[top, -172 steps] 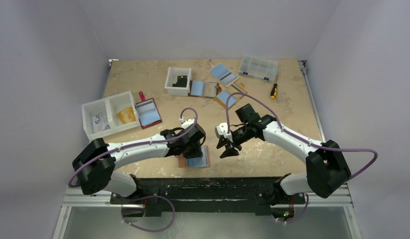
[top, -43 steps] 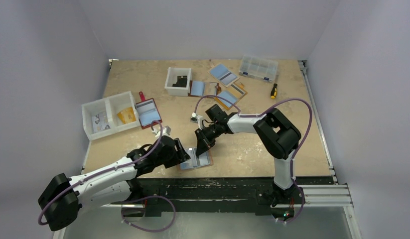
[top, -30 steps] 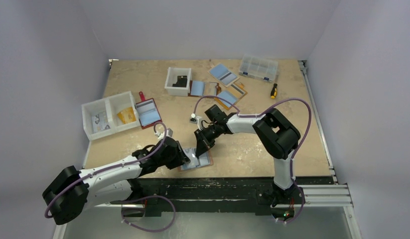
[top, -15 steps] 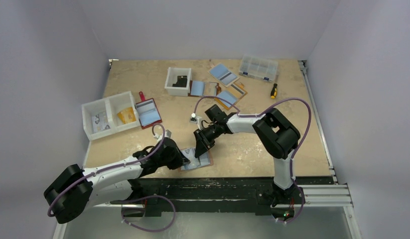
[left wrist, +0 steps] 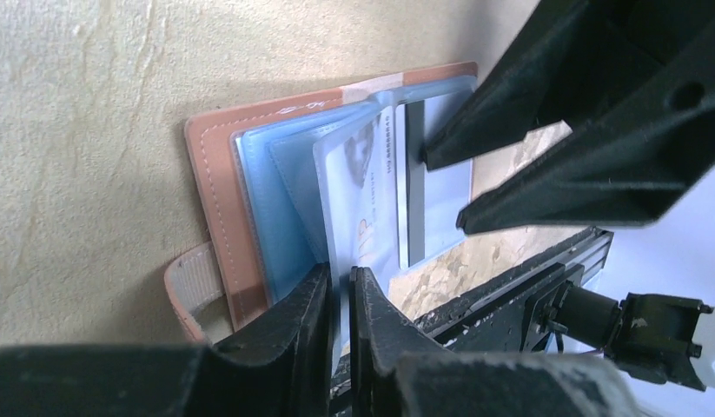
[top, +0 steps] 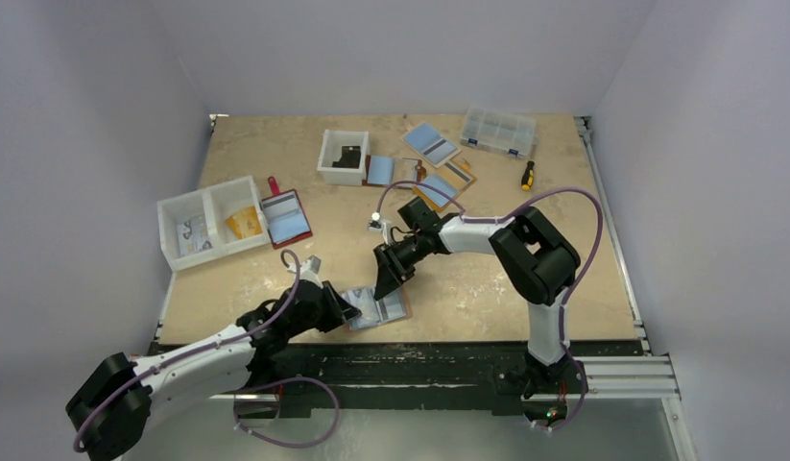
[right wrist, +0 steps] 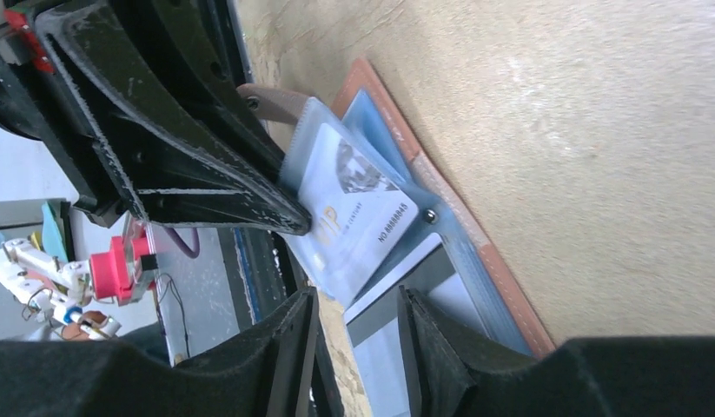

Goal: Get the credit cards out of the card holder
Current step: Open the card holder at the center of the board, then remove the credit card from the card holder.

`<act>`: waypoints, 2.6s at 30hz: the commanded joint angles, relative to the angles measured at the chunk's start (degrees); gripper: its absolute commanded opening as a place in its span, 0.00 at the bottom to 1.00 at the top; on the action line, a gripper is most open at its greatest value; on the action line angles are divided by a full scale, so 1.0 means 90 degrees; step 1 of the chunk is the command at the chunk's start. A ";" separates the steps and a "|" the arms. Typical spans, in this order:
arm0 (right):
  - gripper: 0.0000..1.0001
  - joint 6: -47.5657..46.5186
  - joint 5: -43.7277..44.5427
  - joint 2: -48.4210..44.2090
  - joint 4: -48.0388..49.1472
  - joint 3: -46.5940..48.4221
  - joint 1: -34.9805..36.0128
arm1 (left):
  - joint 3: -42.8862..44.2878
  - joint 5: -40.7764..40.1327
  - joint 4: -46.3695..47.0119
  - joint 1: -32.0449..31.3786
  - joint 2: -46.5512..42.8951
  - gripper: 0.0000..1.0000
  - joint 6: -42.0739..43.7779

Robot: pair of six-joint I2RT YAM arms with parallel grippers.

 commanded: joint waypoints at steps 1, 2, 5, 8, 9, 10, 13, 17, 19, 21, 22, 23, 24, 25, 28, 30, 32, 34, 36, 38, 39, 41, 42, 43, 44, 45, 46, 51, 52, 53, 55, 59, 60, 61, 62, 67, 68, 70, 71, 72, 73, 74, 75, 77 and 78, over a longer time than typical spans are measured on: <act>0.49 -0.0228 0.0168 -0.0044 -0.0122 0.0176 -0.0243 | -0.0151 -0.0136 -0.0359 -0.0007 -0.0535 0.00 0.0759; 0.49 -0.0248 0.0095 -0.0049 -0.0137 0.0187 -0.0252 | -0.0166 -0.0105 -0.0301 -0.0005 -0.0621 0.00 0.0852; 0.50 -0.0374 -0.0257 -0.0026 -0.0189 0.0207 -0.0239 | -0.0174 0.0021 -0.0087 -0.0009 -0.0659 0.00 0.1089; 0.50 -0.0405 -0.0477 0.0001 -0.0201 0.0221 -0.0212 | -0.0115 0.0185 0.0366 -0.0008 -0.0450 0.00 0.1256; 0.50 -0.0413 -0.0539 0.0011 -0.0199 0.0222 -0.0200 | -0.0090 0.0192 0.0450 -0.0013 -0.0338 0.00 0.1284; 0.50 -0.0420 -0.0581 0.0005 -0.0205 0.0217 -0.0182 | -0.0065 0.0193 0.0538 -0.0008 -0.0229 0.00 0.1293; 0.50 -0.0426 -0.0609 0.0009 -0.0202 0.0213 -0.0154 | -0.0077 0.0357 0.0837 -0.0007 0.0068 0.00 0.1234; 0.49 -0.0425 -0.0487 0.0052 -0.0213 0.0205 -0.0146 | -0.0211 0.0396 0.1256 -0.0010 0.0173 0.00 0.1024; 0.49 -0.0427 -0.0347 0.0063 -0.0218 0.0203 -0.0146 | -0.0244 0.0320 0.1281 -0.0010 -0.0012 0.00 0.0964; 0.49 -0.0430 -0.0152 0.0072 -0.0230 0.0202 -0.0147 | -0.0272 0.0245 0.1222 -0.0006 -0.0304 0.00 0.0892; 0.48 -0.0421 -0.0079 0.0073 -0.0228 0.0197 -0.0146 | -0.0294 0.0242 0.1186 -0.0006 -0.0472 0.00 0.0852; 0.48 -0.0408 -0.0044 0.0073 -0.0233 0.0202 -0.0151 | -0.0315 0.0242 0.1151 -0.0008 -0.0680 0.00 0.0820; 0.48 -0.0406 -0.0043 0.0081 -0.0231 0.0202 -0.0151 | -0.0343 0.0093 0.1113 -0.0010 -0.0810 0.00 0.0794; 0.48 -0.0397 -0.0065 0.0082 -0.0234 0.0202 -0.0153 | -0.0384 0.0064 0.1093 -0.0005 -0.0927 0.00 0.0758; 0.48 -0.0386 -0.0237 0.0073 -0.0230 0.0212 -0.0154 | -0.0495 0.0083 0.1092 -0.0005 -0.1146 0.00 0.0672; 0.49 -0.0383 -0.0402 0.0064 -0.0225 0.0212 -0.0147 | -0.0546 0.0111 0.1171 -0.0012 -0.1207 0.00 0.0635; 0.49 -0.0381 -0.0580 0.0046 -0.0219 0.0212 -0.0151 | -0.0546 0.0115 0.1225 -0.0013 -0.1207 0.00 0.0619; 0.49 -0.0377 -0.0690 0.0034 -0.0214 0.0212 -0.0155 | -0.0527 0.0107 0.1289 -0.0004 -0.1187 0.00 0.0610; 0.49 -0.0376 -0.0743 0.0024 -0.0211 0.0217 -0.0157 | -0.0499 0.0091 0.1322 -0.0004 -0.1136 0.00 0.0592; 0.50 -0.0376 -0.0759 0.0031 -0.0209 0.0222 -0.0164 | -0.0465 0.0025 0.1176 -0.0004 -0.1024 0.00 0.0523; 0.50 -0.0377 -0.0774 0.0033 -0.0212 0.0227 -0.0179 | -0.0448 -0.0028 0.1031 -0.0006 -0.0952 0.00 0.0454; 0.50 -0.0395 -0.0805 0.0056 -0.0211 0.0232 -0.0215 | -0.0430 -0.0041 0.0818 -0.0004 -0.0737 0.00 0.0364; 0.50 -0.0409 -0.0809 0.0072 -0.0221 0.0232 -0.0228 | -0.0401 -0.0077 0.0665 -0.0006 -0.0622 0.05 0.0261; 0.50 -0.0436 -0.0818 0.0097 -0.0233 0.0232 -0.0240 | -0.0377 -0.0086 0.0552 -0.0005 -0.0511 0.12 0.0171; 0.50 -0.0479 -0.0827 0.0122 -0.0253 0.0232 -0.0248 | -0.0362 -0.0069 0.0555 -0.0004 -0.0364 0.17 0.0142; 0.50 -0.0497 -0.0833 0.0151 -0.0263 0.0232 -0.0246 | -0.0338 -0.0046 0.0581 -0.0004 -0.0287 0.21 0.0149; 0.50 -0.0503 -0.0838 0.0187 -0.0273 0.0232 -0.0244 | -0.0289 -0.0035 0.0599 -0.0006 -0.0215 0.26 0.0157; 0.49 -0.0570 -0.0797 0.0319 -0.0335 0.0251 -0.0243 | 0.0050 -0.0193 0.0467 -0.0009 0.0008 0.45 0.0296; 0.49 -0.0577 -0.0773 0.0340 -0.0349 0.0251 -0.0235 | 0.0112 -0.0234 0.0396 -0.0010 0.0038 0.48 0.0310; 0.49 -0.0581 -0.0739 0.0359 -0.0364 0.0258 -0.0234 | 0.0162 -0.0273 0.0372 -0.0006 0.0067 0.51 0.0315; 0.49 -0.0588 -0.0677 0.0379 -0.0379 0.0261 -0.0236 | 0.0207 -0.0334 0.0340 -0.0005 0.0135 0.55 0.0283; 0.49 -0.0594 -0.0629 0.0374 -0.0384 0.0261 -0.0235 | 0.0151 -0.0388 0.0445 -0.0006 0.0340 0.44 0.0103; 0.49 -0.0592 -0.0624 0.0379 -0.0394 0.0261 -0.0234 | 0.0140 -0.0377 0.0504 -0.0005 0.0423 0.39 0.0077; 0.49 -0.0591 -0.0624 0.0384 -0.0395 0.0261 -0.0234 | 0.0145 -0.0360 0.0554 -0.0004 0.0515 0.36 0.0059; 0.49 -0.0591 -0.0624 0.0380 -0.0395 0.0261 -0.0235 | 0.0156 -0.0341 0.0596 -0.0001 0.0604 0.34 0.0048; 0.49 -0.0595 -0.0633 0.0376 -0.0409 0.0261 -0.0234 | 0.0306 -0.0237 0.0775 0.0002 0.1069 0.33 0.0105; 0.49 -0.0599 -0.0638 0.0368 -0.0408 0.0261 -0.0236 | 0.0327 -0.0207 0.0819 0.0003 0.1131 0.26 0.0140; 0.49 -0.0671 -0.0643 0.0367 -0.0465 0.0284 -0.0238 | 0.0344 -0.0131 0.0952 0.0011 0.1198 0.01 0.0258; 0.49 -0.0759 -0.0635 0.0350 -0.0531 0.0310 -0.0245 | 0.0344 -0.0098 0.1025 0.0013 0.1183 0.00 0.0325; 0.49 -0.0837 -0.0636 0.0333 -0.0597 0.0339 -0.0257 | 0.0323 -0.0055 0.1140 0.0015 0.1143 0.00 0.0393; 0.49 -0.0947 -0.0654 0.0305 -0.0679 0.0371 -0.0274 | 0.0280 0.0001 0.1281 0.0015 0.1071 0.00 0.0458; 0.50 -0.1003 -0.0682 0.0270 -0.0795 0.0407 -0.0301 | 0.0224 0.0010 0.1398 0.0014 0.0966 0.00 0.0475; 0.50 -0.1225 -0.0720 0.0239 -0.0954 0.0429 -0.0346 | 0.0160 0.0000 0.1491 0.0013 0.0850 0.00 0.0473; 0.50 -0.1426 -0.0824 0.0147 -0.1094 0.0458 -0.0434 | -0.0051 -0.0021 0.1709 0.0038 0.0584 0.00 0.0437; 0.50 -0.1567 -0.0879 0.0103 -0.1190 0.0477 -0.0487 | -0.0148 -0.0019 0.1785 0.0062 0.0434 0.00 0.0404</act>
